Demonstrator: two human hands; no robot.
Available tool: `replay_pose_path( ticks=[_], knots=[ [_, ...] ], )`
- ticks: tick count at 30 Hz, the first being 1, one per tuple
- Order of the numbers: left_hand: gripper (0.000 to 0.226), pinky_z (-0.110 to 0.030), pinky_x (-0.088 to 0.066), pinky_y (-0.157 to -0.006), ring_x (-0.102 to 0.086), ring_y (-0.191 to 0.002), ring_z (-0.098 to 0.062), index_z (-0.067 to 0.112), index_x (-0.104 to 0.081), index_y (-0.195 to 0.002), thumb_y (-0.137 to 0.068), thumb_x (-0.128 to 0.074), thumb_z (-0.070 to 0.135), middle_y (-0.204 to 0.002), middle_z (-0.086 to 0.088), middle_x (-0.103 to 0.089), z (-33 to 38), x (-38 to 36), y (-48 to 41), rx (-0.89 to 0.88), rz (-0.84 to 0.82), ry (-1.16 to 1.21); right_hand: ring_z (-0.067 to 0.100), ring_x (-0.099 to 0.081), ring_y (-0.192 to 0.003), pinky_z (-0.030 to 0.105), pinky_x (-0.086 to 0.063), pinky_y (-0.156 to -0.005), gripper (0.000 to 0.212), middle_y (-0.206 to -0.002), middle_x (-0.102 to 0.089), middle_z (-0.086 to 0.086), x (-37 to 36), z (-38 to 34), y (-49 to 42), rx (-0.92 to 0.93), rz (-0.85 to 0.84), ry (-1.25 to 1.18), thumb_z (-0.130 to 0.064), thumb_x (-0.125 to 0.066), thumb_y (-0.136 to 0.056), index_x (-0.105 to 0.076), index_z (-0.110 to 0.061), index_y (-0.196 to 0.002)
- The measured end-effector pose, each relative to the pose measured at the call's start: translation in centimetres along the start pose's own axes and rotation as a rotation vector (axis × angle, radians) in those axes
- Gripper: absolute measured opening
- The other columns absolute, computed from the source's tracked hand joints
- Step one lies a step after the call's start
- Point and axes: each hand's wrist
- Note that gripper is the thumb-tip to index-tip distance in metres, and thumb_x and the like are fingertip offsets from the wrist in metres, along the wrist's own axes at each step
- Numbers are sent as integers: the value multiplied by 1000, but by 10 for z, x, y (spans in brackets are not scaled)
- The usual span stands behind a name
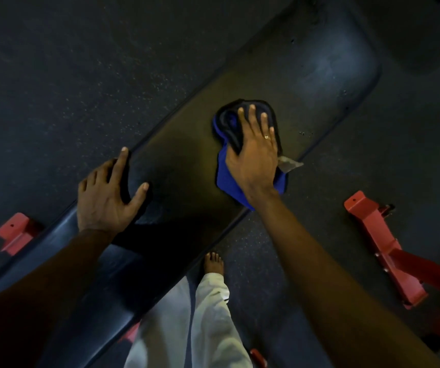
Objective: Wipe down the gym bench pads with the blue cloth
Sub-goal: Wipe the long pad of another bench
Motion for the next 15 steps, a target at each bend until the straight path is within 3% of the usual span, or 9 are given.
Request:
replay_pose_path(
  ticks=[2, 5, 7, 9, 13, 15],
  knots=[
    [86, -59, -41, -104, -48, -131, -39, 29, -13, -164, -93, -40, 69, -146, -20, -48, 1, 3, -1, -2, -29, 17, 30, -15, -156, 46, -14, -126, 80, -168, -21, 4, -5, -21, 6, 59, -35, 0, -33, -64, -89, -29, -20, -160],
    [84, -56, -42, -102, -51, -127, -38, 29, -18, -163, -93, -40, 69, -143, -19, -51, 2, 6, -1, 12, -49, 31, 29, -17, -155, 48, -22, -125, 84, -168, -23, 2, -11, -44, 15, 400, -212, 12, -30, -68, -84, -31, -20, -159],
    [84, -55, -44, -99, -53, -124, -37, 28, -21, -163, -92, -39, 70, -141, -18, -53, 3, 8, -1, 13, -52, 29, 25, -16, -156, 44, -20, -126, 82, -168, -22, -1, -9, -52, 1, 517, -277, 63, -31, -67, -87, -29, -22, -160],
    [85, -56, -45, -99, -53, -125, -37, 27, -21, -163, -92, -38, 71, -142, -18, -53, 0, 8, -3, 10, -76, 32, 23, -18, -156, 42, -19, -126, 77, -167, -26, -2, -9, -62, -23, 475, -257, 32, -32, -65, -89, -33, -22, -158],
    [85, -55, -46, -98, -55, -124, -37, 27, -21, -162, -92, -35, 72, -141, -18, -54, 1, 10, -3, 17, -103, 29, 23, -22, -154, 42, -19, -126, 68, -161, -39, 1, -16, -93, -52, 164, -122, -29, -39, -64, -90, -44, -17, -152],
    [85, -55, -46, -97, -56, -123, -37, 27, -22, -162, -92, -34, 73, -139, -18, -55, 1, 11, -3, 27, -122, 34, 26, -24, -153, 44, -18, -126, 68, -158, -43, 3, -22, -111, -45, 160, -128, 6, -38, -67, -87, -48, -16, -149]
  ],
)
Point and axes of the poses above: each hand's wrist, its own y-axis away from the middle knuckle, its own x-axis out of the back of the hand, z = x × y
